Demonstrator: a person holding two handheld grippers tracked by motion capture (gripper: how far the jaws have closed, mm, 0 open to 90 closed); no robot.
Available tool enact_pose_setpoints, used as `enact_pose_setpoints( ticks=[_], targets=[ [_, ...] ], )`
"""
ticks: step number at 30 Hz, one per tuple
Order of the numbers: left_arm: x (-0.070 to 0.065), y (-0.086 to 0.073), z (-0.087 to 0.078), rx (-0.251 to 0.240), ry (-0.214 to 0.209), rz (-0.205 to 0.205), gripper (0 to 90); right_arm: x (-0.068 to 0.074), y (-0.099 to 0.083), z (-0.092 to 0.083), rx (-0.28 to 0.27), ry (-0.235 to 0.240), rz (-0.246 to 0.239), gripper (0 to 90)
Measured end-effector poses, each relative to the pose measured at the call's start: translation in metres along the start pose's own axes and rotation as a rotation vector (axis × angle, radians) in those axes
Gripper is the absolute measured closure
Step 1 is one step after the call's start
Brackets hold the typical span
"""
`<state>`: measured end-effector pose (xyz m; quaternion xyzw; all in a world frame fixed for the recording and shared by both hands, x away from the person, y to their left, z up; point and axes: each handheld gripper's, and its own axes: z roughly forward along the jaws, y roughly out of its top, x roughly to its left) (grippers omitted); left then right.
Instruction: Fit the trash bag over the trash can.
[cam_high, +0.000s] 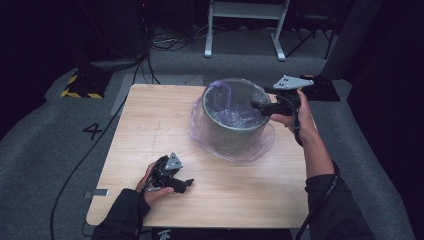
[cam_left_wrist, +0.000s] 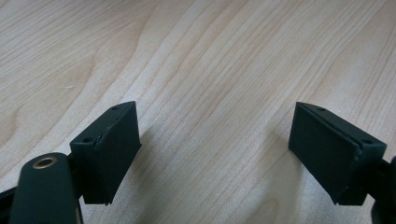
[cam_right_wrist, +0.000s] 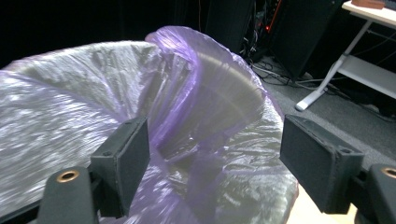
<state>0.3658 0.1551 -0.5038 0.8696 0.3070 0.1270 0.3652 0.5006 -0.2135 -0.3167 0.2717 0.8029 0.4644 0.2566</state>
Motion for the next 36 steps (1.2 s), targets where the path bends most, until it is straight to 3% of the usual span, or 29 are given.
enact_pose_setpoints(
  ticks=[3,10,23,36],
  targets=[
    [0.0,0.0,0.0,0.0,0.0,0.0,16.0,-0.003,0.002,0.007,0.015,0.017,0.013,24.5],
    [0.0,0.0,0.0,0.0,0.0,0.0,16.0,0.0,0.005,0.02,0.053,0.058,-0.007,23.8],
    [0.0,0.0,0.0,-0.001,0.0,-0.001,16.0,0.005,0.012,0.03,0.064,0.08,0.003,23.7],
    [0.0,0.0,0.0,-0.001,0.0,-0.001,16.0,0.008,0.015,0.038,0.109,0.098,-0.014,23.6]
  ],
)
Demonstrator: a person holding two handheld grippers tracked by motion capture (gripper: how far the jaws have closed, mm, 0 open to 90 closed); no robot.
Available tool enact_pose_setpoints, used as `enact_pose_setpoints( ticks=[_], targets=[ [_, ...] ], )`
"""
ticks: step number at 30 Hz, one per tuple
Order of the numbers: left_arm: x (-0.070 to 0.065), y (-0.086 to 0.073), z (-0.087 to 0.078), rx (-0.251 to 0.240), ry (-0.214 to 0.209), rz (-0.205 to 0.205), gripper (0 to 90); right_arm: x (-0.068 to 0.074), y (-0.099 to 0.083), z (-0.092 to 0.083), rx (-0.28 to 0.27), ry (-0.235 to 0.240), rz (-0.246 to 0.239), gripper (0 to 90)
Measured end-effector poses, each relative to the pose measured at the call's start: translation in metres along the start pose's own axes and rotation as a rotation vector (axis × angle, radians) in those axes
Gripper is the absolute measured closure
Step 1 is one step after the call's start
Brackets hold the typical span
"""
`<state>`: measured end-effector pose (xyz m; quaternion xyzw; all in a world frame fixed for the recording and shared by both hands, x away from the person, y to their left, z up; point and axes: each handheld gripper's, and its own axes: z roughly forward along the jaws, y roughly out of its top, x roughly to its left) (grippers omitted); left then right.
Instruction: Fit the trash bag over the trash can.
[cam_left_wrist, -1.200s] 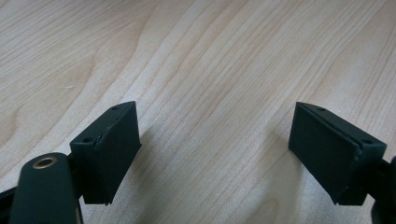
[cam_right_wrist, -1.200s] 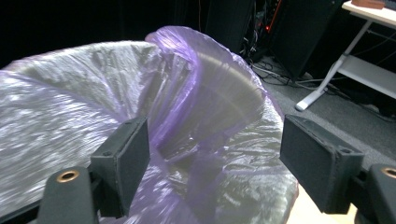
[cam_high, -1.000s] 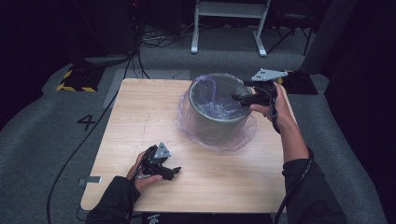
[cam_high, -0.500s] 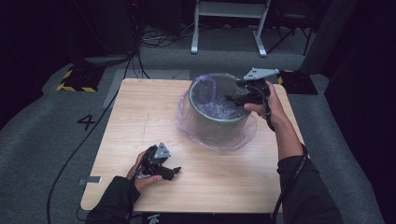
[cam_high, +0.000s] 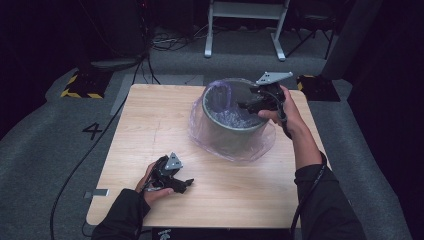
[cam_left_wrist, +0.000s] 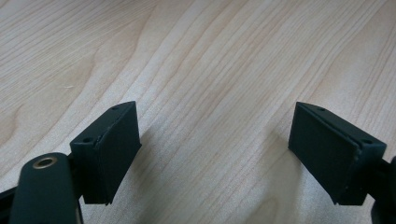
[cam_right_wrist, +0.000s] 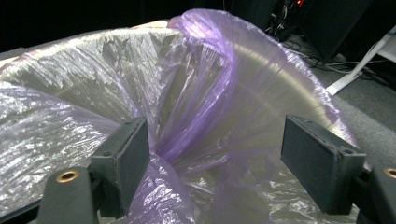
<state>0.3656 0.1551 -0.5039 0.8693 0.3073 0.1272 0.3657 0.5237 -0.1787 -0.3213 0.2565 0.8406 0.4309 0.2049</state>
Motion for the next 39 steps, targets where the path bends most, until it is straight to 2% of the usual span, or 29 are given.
enact_pose_setpoints(
  ticks=[8,14,20,24,30,39],
  targets=[
    [0.0,0.0,0.0,0.0,0.0,0.0,16.0,0.001,0.001,0.004,0.063,0.017,-0.019,24.3],
    [0.0,0.0,0.0,0.0,0.0,0.0,16.0,0.001,0.001,0.011,0.164,0.051,-0.039,24.2],
    [0.0,0.0,0.0,0.0,0.0,0.0,16.0,-0.001,0.002,0.015,0.222,0.066,-0.029,24.1],
    [0.0,0.0,0.0,0.0,-0.001,0.0,16.0,-0.001,0.006,0.019,0.27,0.054,-0.04,24.1],
    [0.0,0.0,0.0,0.0,0.0,0.0,16.0,0.002,0.009,0.026,0.347,0.071,-0.06,22.9],
    [0.0,0.0,0.0,0.0,-0.001,-0.001,16.0,0.003,0.011,0.032,0.419,0.076,-0.066,23.1]
  ],
)
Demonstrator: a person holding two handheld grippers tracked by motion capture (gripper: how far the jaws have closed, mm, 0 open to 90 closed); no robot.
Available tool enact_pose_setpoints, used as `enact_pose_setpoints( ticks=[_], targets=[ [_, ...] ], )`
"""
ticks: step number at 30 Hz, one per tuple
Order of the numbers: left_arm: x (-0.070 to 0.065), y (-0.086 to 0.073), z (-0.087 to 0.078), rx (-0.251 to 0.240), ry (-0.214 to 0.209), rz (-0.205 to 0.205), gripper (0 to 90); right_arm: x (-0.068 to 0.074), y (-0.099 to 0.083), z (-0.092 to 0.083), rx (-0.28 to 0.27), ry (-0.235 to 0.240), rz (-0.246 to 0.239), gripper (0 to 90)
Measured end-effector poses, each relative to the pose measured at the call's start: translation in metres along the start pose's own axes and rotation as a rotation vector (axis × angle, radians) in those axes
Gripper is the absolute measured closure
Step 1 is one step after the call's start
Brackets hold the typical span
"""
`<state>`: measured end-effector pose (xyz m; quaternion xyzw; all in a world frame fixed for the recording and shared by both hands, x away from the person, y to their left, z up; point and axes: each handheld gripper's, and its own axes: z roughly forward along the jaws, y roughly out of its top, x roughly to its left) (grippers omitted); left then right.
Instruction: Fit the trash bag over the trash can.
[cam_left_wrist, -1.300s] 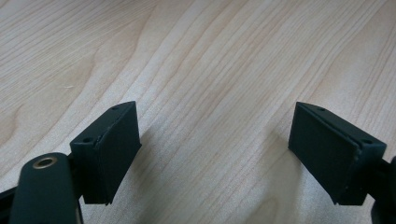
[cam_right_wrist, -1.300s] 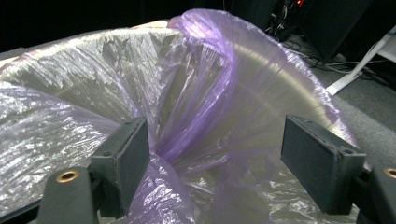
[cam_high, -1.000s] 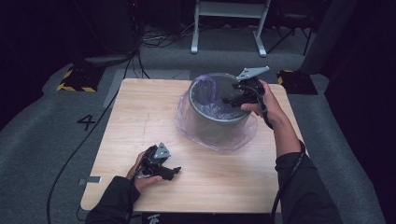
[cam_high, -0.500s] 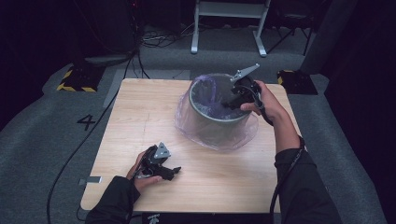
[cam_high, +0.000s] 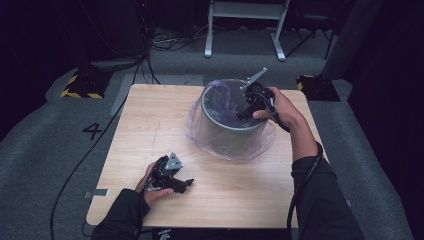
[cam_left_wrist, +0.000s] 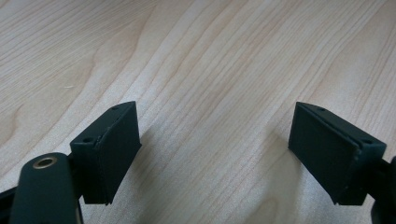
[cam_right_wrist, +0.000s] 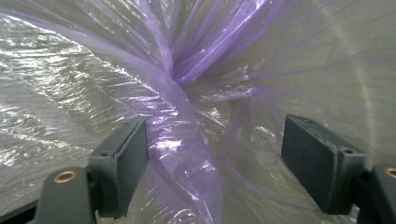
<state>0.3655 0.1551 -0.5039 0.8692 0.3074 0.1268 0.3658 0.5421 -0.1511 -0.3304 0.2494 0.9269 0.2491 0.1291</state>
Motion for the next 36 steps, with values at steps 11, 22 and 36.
enact_pose_setpoints(
  ticks=[11,22,36],
  targets=[
    [0.0,0.0,0.0,0.001,0.001,0.001,16.0,0.003,0.003,0.006,0.052,0.006,-0.018,22.9],
    [0.0,0.0,0.0,0.001,0.001,0.001,16.0,0.005,0.004,0.01,0.099,0.012,-0.028,23.2],
    [0.0,0.0,0.0,0.001,0.0,0.001,16.0,0.008,0.008,0.014,0.168,-0.024,-0.033,25.0]
  ],
)
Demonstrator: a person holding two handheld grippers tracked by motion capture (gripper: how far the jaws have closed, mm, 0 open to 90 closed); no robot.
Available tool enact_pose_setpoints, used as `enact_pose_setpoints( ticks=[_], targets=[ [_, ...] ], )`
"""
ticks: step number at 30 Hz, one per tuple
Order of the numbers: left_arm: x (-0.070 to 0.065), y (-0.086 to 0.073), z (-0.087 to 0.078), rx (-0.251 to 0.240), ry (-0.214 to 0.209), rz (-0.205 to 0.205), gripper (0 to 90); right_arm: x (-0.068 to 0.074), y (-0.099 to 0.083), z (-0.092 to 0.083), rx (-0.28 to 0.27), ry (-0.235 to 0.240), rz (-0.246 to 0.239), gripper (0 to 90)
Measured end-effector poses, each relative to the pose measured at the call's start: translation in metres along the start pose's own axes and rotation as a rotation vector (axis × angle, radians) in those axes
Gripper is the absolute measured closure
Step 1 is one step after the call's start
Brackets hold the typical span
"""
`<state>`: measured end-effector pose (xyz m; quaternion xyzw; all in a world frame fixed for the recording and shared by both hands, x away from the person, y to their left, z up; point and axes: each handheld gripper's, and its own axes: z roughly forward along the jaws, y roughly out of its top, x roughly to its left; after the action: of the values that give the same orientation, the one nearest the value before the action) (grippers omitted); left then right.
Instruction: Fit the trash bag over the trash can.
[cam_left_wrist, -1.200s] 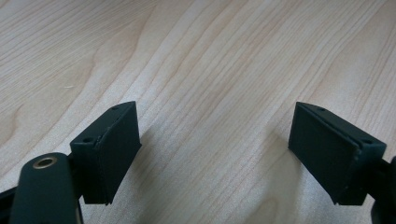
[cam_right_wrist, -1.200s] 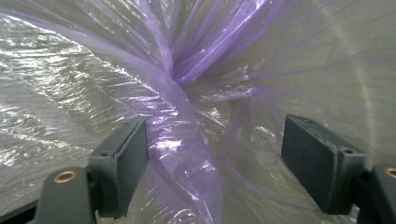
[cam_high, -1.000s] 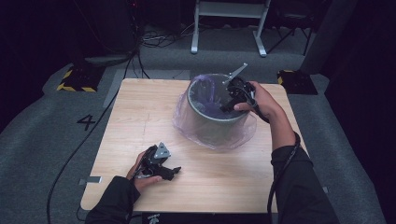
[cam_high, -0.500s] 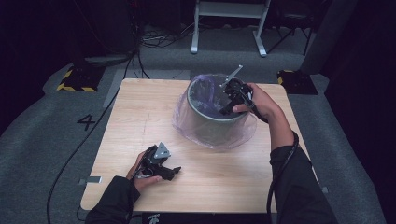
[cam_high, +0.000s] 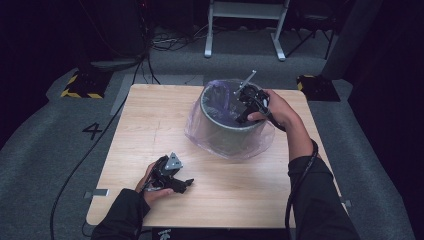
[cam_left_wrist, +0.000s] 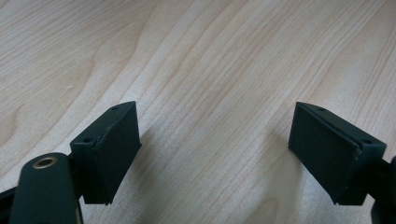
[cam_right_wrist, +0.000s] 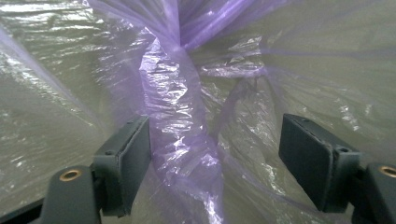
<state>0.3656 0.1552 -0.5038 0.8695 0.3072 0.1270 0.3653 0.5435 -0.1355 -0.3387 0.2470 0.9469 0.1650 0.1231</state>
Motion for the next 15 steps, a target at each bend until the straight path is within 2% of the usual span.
enact_pose_setpoints(
  ticks=[7,12,15],
  targets=[
    [-0.0001,0.0,0.0,0.0,0.0,0.0,16.0,0.0006,-0.0003,-0.0004,-0.01,-0.007,-0.003,24.5],
    [-0.0001,0.0,0.0,0.0,0.0,0.0,16.0,-0.001,-0.0023,-0.0038,-0.061,0.002,0.039,24.8],
    [-0.0001,0.0,0.0,-0.001,0.0,0.0,16.0,-0.0008,-0.0034,-0.0052,-0.085,-0.001,0.04,24.5]
  ],
)
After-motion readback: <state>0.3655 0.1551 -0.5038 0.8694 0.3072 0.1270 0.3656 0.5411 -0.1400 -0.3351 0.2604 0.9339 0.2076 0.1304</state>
